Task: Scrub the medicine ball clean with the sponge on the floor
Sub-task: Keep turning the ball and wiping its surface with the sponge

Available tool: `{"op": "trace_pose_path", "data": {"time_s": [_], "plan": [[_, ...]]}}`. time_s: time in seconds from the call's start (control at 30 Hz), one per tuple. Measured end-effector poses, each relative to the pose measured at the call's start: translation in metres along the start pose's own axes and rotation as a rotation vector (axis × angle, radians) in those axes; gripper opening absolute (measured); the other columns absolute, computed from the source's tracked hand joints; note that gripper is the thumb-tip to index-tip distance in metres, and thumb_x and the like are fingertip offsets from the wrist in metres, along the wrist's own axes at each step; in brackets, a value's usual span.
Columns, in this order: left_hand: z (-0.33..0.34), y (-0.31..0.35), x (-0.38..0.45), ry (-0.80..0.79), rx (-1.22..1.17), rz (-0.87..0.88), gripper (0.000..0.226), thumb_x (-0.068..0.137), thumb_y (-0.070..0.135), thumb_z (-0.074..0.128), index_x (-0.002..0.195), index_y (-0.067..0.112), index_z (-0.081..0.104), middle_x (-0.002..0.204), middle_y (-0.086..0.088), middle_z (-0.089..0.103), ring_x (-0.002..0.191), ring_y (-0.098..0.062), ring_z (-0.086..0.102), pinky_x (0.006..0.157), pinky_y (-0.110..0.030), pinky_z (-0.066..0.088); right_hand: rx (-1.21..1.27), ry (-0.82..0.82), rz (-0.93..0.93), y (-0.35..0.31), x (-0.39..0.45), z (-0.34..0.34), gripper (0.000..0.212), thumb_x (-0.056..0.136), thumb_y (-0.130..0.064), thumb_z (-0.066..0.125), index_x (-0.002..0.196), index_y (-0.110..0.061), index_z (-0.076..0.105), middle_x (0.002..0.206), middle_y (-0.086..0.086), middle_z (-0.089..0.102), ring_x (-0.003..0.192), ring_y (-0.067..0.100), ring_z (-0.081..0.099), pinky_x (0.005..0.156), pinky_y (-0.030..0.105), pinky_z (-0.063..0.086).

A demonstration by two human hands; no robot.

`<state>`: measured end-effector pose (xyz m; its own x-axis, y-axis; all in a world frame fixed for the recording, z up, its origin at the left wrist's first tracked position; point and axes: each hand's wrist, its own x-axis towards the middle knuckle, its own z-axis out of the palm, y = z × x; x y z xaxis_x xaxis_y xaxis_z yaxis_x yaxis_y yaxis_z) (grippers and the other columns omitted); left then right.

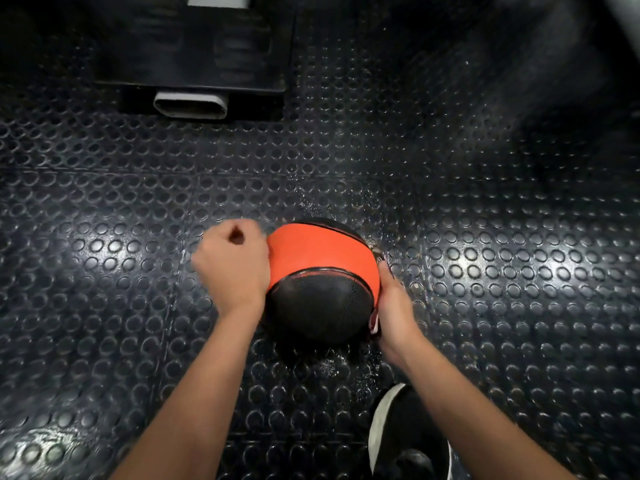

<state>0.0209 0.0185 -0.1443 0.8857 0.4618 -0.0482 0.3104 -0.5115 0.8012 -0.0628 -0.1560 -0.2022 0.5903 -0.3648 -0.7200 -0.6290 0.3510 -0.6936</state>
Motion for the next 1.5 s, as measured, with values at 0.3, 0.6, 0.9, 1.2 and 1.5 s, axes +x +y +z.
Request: {"op": "trace_pose_path", "data": {"time_s": [0.3,0.6,0.9,1.2,1.5], "plan": [[-0.002,-0.01,-0.044,-0.292,-0.288,-0.503,0.061,0.09,0.078,0.046,0.126,0.034,0.07,0.122,0.008,0.066,0.123,-0.023,0.06,0.115,-0.05,0.043,0.127,0.04,0.026,-0.012,-0.018,0.006,0.047,0.105,-0.062,0.04,0.134,-0.033,0.062,0.125,0.002,0.072,0.116,0.024,0.068,0.106,0.048,0.053],[0.006,0.017,-0.041,-0.23,-0.26,-0.387,0.031,0.104,0.048,0.052,0.081,0.032,0.065,0.085,0.017,0.061,0.098,-0.022,0.063,0.082,-0.031,0.039,0.052,0.221,-0.191,-0.006,-0.054,0.006,0.053,0.112,-0.047,0.028,0.16,-0.025,0.033,0.156,0.001,0.045,0.135,0.02,0.045,0.11,0.033,0.032],[0.005,0.007,-0.049,-0.23,-0.177,-0.242,0.032,0.103,0.052,0.046,0.11,0.039,0.074,0.11,0.02,0.072,0.11,-0.012,0.063,0.098,-0.037,0.046,-0.293,0.156,-0.728,-0.032,-0.066,0.008,0.025,0.111,-0.044,0.034,0.129,-0.051,0.05,0.138,-0.016,0.057,0.132,0.004,0.049,0.113,0.03,0.036],[0.007,0.012,-0.036,-0.312,-0.137,-0.225,0.036,0.104,0.053,0.047,0.089,0.03,0.071,0.088,0.014,0.069,0.092,-0.013,0.062,0.073,-0.03,0.039,-0.053,-0.104,-0.059,-0.05,-0.015,-0.004,0.042,0.111,-0.043,0.04,0.118,-0.02,0.075,0.105,0.018,0.079,0.099,0.035,0.076,0.086,0.046,0.062],[0.013,0.019,-0.026,-0.35,-0.046,-0.201,0.04,0.106,0.052,0.044,0.092,0.028,0.072,0.084,0.014,0.067,0.079,0.001,0.055,0.066,-0.021,0.032,-0.309,-0.025,-0.725,-0.047,-0.024,0.009,0.023,0.11,-0.033,0.046,0.118,-0.044,0.065,0.123,-0.017,0.067,0.123,0.005,0.061,0.105,0.016,0.043]]}}
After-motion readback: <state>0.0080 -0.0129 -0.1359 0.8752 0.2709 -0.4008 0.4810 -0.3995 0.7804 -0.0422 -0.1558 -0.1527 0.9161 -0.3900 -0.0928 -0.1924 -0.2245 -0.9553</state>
